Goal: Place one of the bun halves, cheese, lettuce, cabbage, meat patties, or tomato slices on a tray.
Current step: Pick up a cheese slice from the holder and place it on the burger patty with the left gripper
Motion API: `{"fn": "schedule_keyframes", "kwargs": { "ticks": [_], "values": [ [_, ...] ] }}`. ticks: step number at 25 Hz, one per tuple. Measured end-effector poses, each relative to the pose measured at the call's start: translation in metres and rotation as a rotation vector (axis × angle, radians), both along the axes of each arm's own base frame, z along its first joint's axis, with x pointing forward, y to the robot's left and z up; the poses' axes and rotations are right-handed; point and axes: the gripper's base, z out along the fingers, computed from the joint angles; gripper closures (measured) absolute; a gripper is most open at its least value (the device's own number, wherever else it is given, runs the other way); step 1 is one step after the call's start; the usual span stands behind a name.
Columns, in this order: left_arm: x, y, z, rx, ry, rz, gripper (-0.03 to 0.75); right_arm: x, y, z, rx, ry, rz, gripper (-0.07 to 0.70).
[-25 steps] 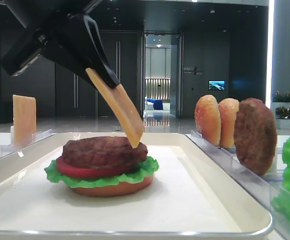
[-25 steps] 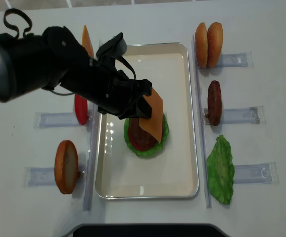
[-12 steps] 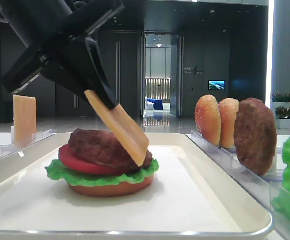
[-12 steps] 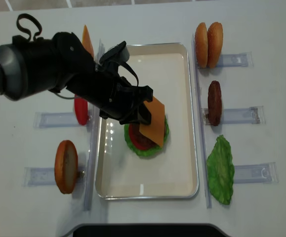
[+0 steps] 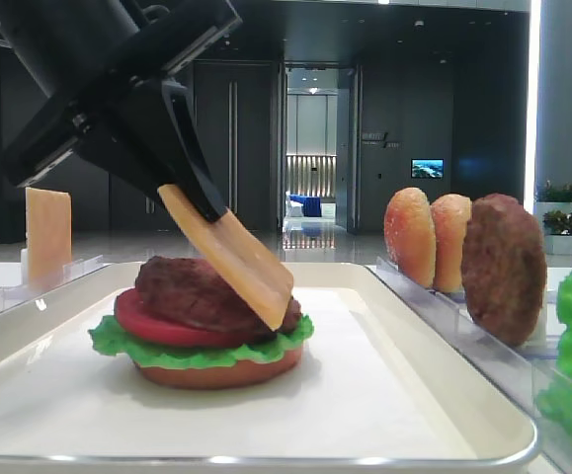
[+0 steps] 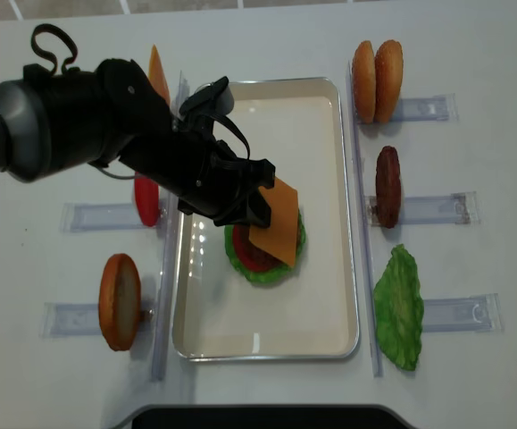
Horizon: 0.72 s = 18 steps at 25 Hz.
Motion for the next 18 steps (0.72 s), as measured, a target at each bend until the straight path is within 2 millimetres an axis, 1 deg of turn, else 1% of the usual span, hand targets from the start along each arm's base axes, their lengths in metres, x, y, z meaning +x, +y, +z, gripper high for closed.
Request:
{"fn": "schedule_keyframes", "kwargs": {
  "ticks": [2, 5, 7, 11, 15, 16, 18],
  "values": [
    [0.000, 0.000, 0.000, 0.000, 0.002, -0.003, 0.656, 0.000, 0.000, 0.000, 0.000, 0.000, 0.000, 0.092],
    [-0.001, 0.000, 0.000, 0.001, 0.005, -0.008, 0.580, 0.000, 0.000, 0.000, 0.000, 0.000, 0.000, 0.092],
    [-0.002, 0.001, 0.003, 0.004, -0.003, -0.011, 0.553, 0.000, 0.000, 0.000, 0.000, 0.000, 0.000, 0.092],
    [-0.005, 0.009, 0.011, 0.069, -0.022, -0.012, 0.539, 0.000, 0.000, 0.000, 0.000, 0.000, 0.000, 0.092],
    [-0.010, 0.018, 0.014, 0.159, -0.010, -0.032, 0.533, 0.000, 0.000, 0.000, 0.000, 0.000, 0.000, 0.092],
    [-0.011, 0.019, 0.015, 0.175, -0.010, -0.034, 0.526, 0.000, 0.000, 0.000, 0.000, 0.000, 0.000, 0.092],
    [-0.013, 0.022, 0.018, 0.195, -0.010, -0.030, 0.484, 0.000, 0.000, 0.000, 0.000, 0.000, 0.000, 0.092]
  ]
}}
